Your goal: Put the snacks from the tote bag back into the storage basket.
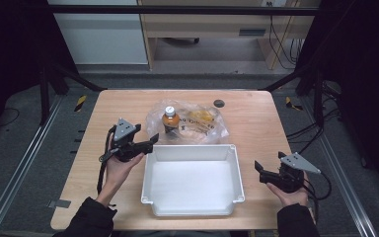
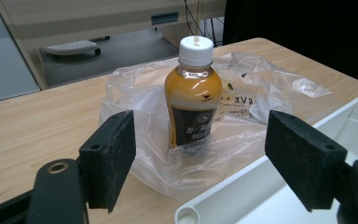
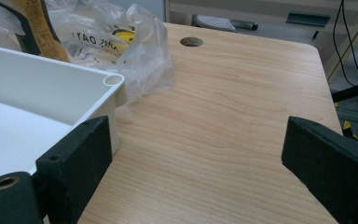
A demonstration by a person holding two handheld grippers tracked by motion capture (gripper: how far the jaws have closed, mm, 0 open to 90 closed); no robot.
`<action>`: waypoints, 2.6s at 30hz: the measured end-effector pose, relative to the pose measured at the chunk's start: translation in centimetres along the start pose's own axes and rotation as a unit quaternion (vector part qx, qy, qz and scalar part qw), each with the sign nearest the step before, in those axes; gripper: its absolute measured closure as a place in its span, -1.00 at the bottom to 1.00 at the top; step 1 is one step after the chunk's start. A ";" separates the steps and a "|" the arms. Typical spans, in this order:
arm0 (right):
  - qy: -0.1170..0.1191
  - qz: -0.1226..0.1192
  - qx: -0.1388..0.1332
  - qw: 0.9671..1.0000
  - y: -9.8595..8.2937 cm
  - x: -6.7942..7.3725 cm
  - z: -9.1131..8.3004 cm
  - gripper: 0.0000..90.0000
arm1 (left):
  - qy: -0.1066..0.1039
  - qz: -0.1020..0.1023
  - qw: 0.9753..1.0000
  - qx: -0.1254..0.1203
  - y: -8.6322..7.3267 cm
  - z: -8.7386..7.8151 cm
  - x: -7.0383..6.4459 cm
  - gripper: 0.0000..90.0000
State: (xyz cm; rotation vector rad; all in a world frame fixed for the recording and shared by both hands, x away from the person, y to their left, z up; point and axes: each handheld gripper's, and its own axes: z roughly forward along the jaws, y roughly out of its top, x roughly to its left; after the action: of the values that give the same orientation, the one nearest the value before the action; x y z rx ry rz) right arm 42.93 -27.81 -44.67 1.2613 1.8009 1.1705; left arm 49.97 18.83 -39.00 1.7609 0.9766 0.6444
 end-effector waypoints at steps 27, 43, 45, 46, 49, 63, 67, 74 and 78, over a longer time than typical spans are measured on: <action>0.000 -0.001 0.002 1.000 0.0 0.0 0.1 -0.81 | 0.006 0.003 1.000 -0.014 2.1 1.8 0.1 -0.43; 0.001 0.001 0.004 1.000 0.0 0.0 0.1 -0.81 | 0.006 0.009 1.000 -0.018 3.0 3.1 -0.4 -0.45; 0.001 0.001 0.004 1.000 0.0 0.0 0.1 -0.81 | 0.005 0.004 1.000 -0.022 3.1 3.4 -0.4 -0.45; 0.001 0.001 0.004 1.000 0.0 0.0 0.1 -0.81 | 0.005 0.004 1.000 -0.022 3.1 3.4 -0.4 -0.45; 0.002 0.000 0.003 1.000 0.0 0.0 0.2 -0.81 | 0.008 0.002 1.000 -0.018 3.0 3.7 -0.2 -0.45; 0.003 0.001 0.003 1.000 0.0 0.0 0.2 -0.81 | 0.008 0.004 1.000 -0.020 4.2 5.0 -0.6 -0.42; 0.003 0.002 0.003 1.000 0.0 0.0 0.1 -0.81 | 0.009 0.008 1.000 -0.018 4.5 5.5 -0.8 -0.42; 0.004 0.003 0.003 1.000 0.0 0.0 0.2 -0.81 | 0.014 0.013 1.000 -0.022 4.8 6.2 -1.2 -0.42; 0.005 0.004 0.003 1.000 -0.1 -0.1 0.2 -0.81 | 0.015 0.012 1.000 -0.019 4.7 6.8 -1.3 -0.40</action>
State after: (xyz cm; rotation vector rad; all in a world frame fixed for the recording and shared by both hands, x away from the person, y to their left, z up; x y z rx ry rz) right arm 43.10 -27.82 -44.80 1.2693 1.8101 1.1787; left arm 56.13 13.45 -37.18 1.7369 0.9596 0.7016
